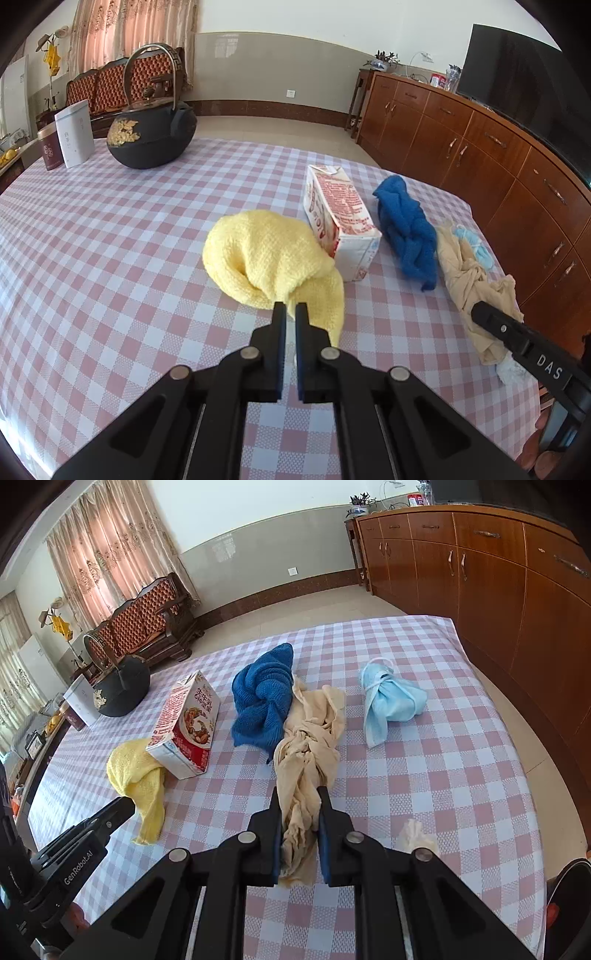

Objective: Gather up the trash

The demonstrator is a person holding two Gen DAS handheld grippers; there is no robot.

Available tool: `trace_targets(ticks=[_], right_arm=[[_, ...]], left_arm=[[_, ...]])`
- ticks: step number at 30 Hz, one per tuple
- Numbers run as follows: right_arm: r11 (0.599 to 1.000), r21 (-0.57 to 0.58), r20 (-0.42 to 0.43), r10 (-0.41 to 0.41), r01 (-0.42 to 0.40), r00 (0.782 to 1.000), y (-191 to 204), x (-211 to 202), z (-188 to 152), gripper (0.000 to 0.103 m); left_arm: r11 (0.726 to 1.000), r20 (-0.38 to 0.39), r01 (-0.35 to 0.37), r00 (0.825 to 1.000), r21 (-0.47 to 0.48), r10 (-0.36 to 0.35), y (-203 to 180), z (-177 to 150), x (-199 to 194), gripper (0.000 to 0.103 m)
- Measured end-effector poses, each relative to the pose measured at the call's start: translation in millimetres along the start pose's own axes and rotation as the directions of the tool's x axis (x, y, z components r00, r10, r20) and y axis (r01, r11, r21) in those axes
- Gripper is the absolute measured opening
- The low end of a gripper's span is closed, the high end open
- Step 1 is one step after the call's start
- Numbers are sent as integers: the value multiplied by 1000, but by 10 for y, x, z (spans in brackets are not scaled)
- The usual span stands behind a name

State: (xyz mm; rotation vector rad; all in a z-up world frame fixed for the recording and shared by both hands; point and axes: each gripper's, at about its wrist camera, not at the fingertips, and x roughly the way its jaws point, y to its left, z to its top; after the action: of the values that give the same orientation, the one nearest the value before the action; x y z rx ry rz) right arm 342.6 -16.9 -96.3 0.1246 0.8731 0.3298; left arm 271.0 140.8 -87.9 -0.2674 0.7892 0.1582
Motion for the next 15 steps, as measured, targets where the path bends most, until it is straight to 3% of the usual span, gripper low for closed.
trace_targets(ticks=[12,15], right_arm=[[999,7,-21,38,-38,999,60,-181,-244,18],[1000,6,-9,27,-27,1000,65,-180,-219,25]], left_arm=[[999,-9,2,1000,-40,-2,61,-35,-29,8],[998,-21,20,1000,-58,-21,69,18,22,30]])
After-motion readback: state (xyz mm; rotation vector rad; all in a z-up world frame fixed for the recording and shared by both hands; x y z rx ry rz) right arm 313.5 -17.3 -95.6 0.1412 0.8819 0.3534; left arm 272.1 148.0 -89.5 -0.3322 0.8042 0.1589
